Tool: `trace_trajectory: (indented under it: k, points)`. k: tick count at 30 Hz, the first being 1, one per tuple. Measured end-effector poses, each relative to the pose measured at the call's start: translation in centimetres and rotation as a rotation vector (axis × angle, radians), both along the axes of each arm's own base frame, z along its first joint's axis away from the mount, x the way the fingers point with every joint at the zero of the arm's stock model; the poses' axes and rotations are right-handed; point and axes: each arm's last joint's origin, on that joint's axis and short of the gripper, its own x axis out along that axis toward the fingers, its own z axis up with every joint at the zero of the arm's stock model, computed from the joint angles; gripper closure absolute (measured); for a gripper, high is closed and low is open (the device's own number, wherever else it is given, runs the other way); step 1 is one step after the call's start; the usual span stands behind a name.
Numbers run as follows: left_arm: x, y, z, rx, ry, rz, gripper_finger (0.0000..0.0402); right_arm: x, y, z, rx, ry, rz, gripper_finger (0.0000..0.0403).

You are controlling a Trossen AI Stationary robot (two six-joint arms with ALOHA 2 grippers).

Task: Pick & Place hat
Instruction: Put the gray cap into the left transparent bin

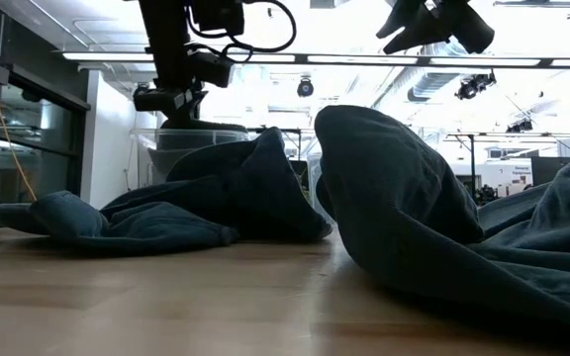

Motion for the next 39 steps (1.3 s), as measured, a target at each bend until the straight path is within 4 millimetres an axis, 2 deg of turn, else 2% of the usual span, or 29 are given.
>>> trace_trajectory:
  k: [14, 18, 26, 33, 39]
  points:
    - [-0.6, 0.1, 0.6, 0.099, 0.022, 0.033, 0.0231, 0.0, 0.0, 0.0, 0.002, 0.003, -0.001, 0.0237]
    - [-0.9, 0.1, 0.4, 0.087, 0.067, 0.029, 0.0208, 0.0, 0.0, 0.0, 0.001, 0.005, -0.002, 0.0237]
    - [-1.5, -0.2, 0.5, 0.13, 0.141, 0.031, 0.0202, 0.0, 0.0, 0.0, 0.001, 0.005, -0.003, 0.0238]
    - [-1.5, -0.8, 3.8, 0.148, 0.112, 0.055, 0.0202, 0.0, 0.0, 0.0, 0.005, 0.001, -0.006, 0.0238]
    - [-1.9, -2.0, 6.1, 0.07, 0.038, 0.116, 0.0202, -0.2, 0.0, -0.3, 0.042, 0.007, -0.031, 0.0238]
